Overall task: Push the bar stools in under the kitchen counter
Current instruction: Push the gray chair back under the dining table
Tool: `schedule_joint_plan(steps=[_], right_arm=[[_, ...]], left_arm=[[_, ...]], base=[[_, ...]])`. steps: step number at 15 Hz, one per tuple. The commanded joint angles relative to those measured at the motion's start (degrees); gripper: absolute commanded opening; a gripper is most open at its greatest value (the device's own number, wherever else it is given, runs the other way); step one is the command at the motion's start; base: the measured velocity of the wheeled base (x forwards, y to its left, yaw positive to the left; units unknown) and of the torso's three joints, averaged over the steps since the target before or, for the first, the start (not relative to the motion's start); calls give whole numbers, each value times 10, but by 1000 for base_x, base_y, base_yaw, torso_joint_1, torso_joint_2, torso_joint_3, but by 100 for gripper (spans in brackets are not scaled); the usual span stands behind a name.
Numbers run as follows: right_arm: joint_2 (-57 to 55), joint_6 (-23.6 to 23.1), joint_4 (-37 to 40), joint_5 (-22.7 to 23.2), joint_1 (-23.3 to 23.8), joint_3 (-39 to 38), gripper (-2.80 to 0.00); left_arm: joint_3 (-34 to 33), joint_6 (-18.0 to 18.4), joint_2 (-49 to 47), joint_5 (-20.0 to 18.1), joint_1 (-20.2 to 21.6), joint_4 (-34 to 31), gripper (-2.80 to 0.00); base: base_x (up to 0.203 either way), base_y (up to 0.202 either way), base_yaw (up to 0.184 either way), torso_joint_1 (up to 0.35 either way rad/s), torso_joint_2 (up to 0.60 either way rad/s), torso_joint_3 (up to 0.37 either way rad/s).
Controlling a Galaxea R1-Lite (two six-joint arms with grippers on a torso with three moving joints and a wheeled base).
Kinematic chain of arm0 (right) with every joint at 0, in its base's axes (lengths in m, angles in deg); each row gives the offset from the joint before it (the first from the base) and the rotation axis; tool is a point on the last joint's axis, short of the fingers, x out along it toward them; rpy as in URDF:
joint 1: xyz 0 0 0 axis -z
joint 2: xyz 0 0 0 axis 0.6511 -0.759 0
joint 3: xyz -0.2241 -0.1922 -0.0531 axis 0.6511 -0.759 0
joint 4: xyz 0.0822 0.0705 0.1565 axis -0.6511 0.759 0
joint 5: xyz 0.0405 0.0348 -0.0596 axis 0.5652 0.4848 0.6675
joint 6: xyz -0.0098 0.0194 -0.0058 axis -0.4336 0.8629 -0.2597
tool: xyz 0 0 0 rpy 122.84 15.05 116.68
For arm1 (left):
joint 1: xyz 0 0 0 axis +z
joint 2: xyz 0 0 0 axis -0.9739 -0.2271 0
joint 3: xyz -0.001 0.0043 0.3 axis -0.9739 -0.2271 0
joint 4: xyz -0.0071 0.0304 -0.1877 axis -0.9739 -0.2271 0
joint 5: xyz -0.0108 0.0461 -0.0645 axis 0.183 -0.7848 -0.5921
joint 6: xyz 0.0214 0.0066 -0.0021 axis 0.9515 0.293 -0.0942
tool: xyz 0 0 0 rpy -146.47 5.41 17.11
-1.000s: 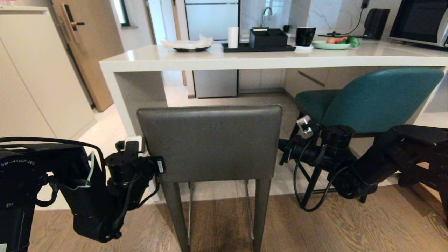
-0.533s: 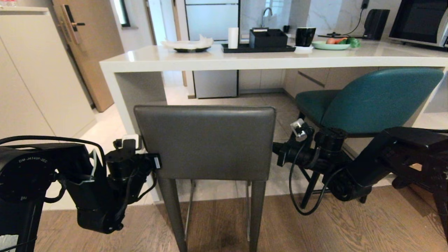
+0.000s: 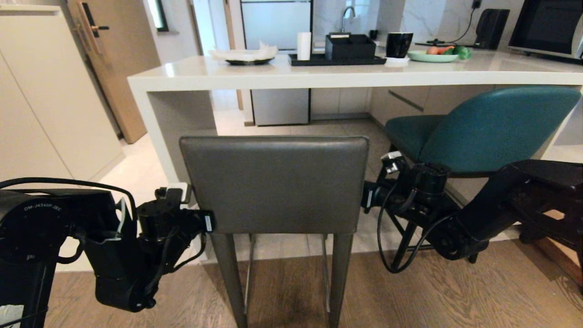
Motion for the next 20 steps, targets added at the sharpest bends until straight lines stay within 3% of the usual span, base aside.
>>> schedule_joint_plan(steps=[1, 3, 6, 7, 9, 11, 17, 20], right_arm=[[82, 0, 20, -31, -3, -27, -280], [146, 0, 64, -92, -16, -69, -280], [203, -4, 91, -173, -35, -129, -280], [219, -4, 92, -181, -33, -139, -280], [264, -5, 105, -187, -32, -169, -280], [299, -4, 129, -191, -58, -185, -280], [236, -3, 154, -227, -105, -108, -280], [200, -4, 156, -233, -111, -77, -280]], left_arm=[[0, -1, 20, -10, 14, 10, -280], [-5, -10, 46, -64, 38, 10, -280], [-14, -11, 55, -77, 39, 10, -280], [-25, -11, 65, -81, 37, 10, -280], [-58, -12, 78, -124, 36, 10, -280], [-66, -12, 88, -136, 35, 10, -280], [-58, -9, 81, -155, 36, 10, -280], [-19, -11, 56, -163, 40, 10, -280]], base=[[0, 0, 0, 0, 0, 0], [0, 0, 0, 0, 0, 0], [0, 0, 0, 0, 0, 0], [0, 0, 0, 0, 0, 0], [0, 0, 0, 0, 0, 0], [0, 0, 0, 0, 0, 0], [0, 0, 0, 0, 0, 0], [0, 0, 0, 0, 0, 0]])
